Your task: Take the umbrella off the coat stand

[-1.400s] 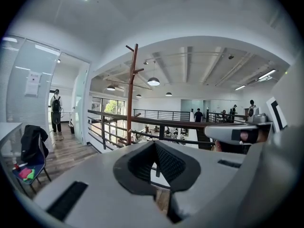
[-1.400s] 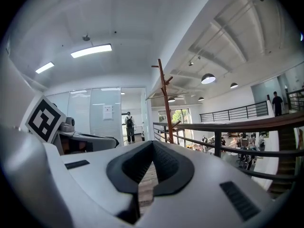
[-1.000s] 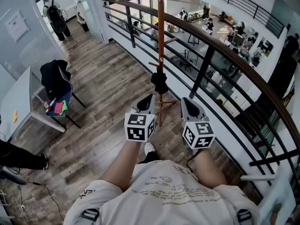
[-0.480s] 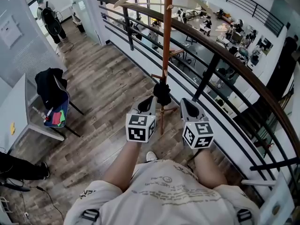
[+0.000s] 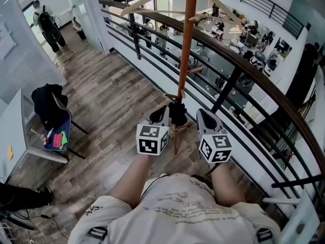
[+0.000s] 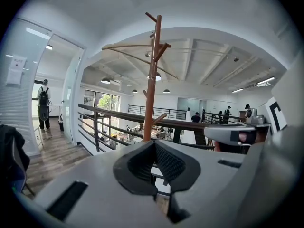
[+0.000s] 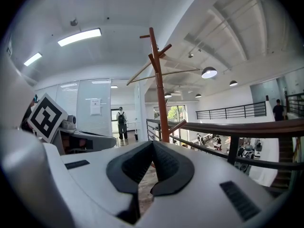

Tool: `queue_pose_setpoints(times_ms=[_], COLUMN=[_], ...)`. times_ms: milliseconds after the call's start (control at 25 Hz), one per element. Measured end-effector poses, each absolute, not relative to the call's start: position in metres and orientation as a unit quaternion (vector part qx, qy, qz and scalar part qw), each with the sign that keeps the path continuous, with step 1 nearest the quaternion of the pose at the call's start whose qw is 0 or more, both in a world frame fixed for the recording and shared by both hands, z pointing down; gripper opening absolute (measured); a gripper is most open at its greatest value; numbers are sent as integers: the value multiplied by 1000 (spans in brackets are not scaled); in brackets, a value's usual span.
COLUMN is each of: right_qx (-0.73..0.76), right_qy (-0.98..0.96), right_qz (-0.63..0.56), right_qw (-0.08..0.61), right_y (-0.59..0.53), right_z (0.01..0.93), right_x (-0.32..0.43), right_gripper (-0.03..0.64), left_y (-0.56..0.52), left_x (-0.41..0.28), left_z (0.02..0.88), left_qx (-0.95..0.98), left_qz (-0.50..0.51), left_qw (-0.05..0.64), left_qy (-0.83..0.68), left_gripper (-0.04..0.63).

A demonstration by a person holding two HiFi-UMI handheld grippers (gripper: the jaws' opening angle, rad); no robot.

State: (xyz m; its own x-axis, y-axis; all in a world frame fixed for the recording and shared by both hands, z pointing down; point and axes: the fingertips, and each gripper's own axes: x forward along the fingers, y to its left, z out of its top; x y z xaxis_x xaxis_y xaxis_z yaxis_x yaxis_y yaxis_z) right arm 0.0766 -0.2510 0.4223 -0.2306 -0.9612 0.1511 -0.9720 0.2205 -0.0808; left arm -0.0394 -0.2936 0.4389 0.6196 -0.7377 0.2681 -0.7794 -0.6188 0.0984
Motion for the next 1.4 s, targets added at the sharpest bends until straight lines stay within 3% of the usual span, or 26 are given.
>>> queue_pose_setpoints(times_ms=[600,1400], right_qx=[566,340], right_qy=[-815,-924], right_qz=[104,127], right_qw=[71,121], right_y=[-324,-405], right_z=[463,544], right_x=[113,113], right_gripper=[3,3], left_y=[-346,-385], left_x=[-14,11], left_z=[458,475], left_qx=[883,805], left_qz=[120,142], left_qw=[133,145], left_qy=[-435,-557], left_gripper=[5,5])
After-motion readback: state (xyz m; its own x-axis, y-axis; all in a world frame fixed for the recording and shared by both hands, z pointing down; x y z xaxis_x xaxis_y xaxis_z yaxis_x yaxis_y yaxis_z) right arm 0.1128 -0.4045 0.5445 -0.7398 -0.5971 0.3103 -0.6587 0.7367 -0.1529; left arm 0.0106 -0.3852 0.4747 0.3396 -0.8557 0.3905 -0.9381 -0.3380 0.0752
